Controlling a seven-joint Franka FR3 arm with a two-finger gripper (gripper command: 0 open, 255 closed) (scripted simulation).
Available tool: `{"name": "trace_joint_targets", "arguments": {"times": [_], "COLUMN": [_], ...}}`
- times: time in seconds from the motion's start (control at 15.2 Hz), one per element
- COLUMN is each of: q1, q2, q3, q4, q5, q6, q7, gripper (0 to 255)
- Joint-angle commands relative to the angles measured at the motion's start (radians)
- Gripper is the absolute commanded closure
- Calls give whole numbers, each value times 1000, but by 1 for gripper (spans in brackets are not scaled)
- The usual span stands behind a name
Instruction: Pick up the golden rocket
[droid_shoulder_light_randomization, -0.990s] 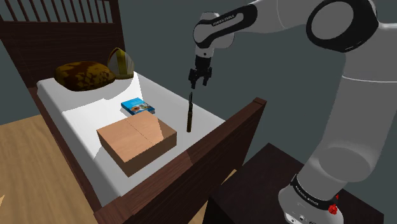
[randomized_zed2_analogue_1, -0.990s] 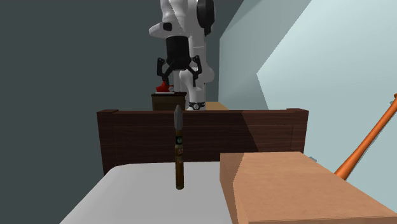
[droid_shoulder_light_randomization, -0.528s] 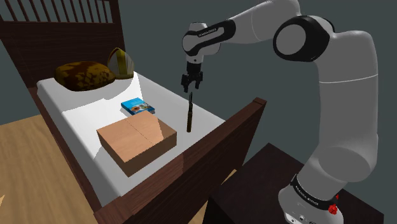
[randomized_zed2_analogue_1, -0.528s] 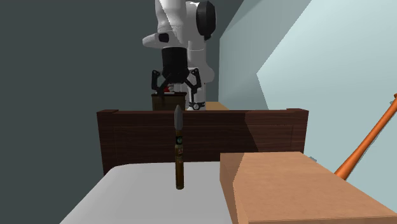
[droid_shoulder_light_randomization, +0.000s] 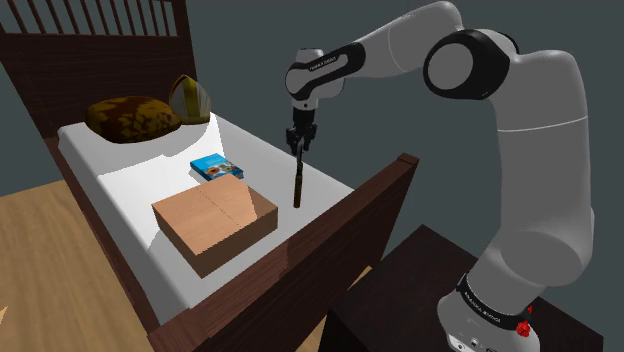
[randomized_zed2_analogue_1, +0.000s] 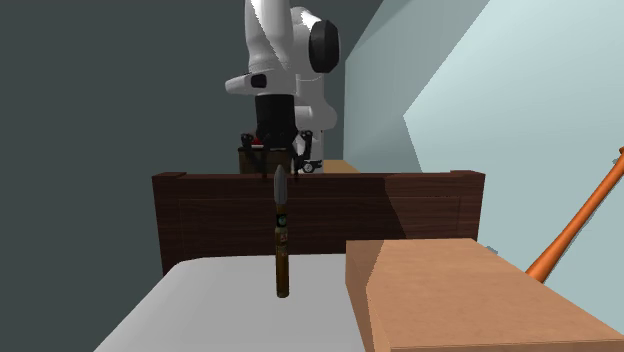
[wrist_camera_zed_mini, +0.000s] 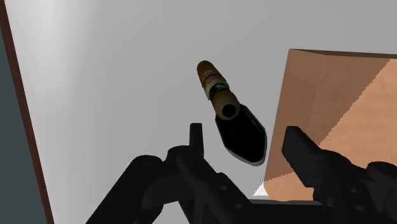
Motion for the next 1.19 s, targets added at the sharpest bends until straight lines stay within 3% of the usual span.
{"name": "trace_joint_targets", "arguments": {"times": [0.0, 0.53, 1.12], "q1": [0, 0, 0], "q2": [1, -1, -42], "q3": [0, 0, -2], "q4": [-2, -2, 57], "q5": [0, 0, -4], "q6": [3, 2, -99], "q7": [-1, 0, 6], "gripper": [255, 255, 255]}}
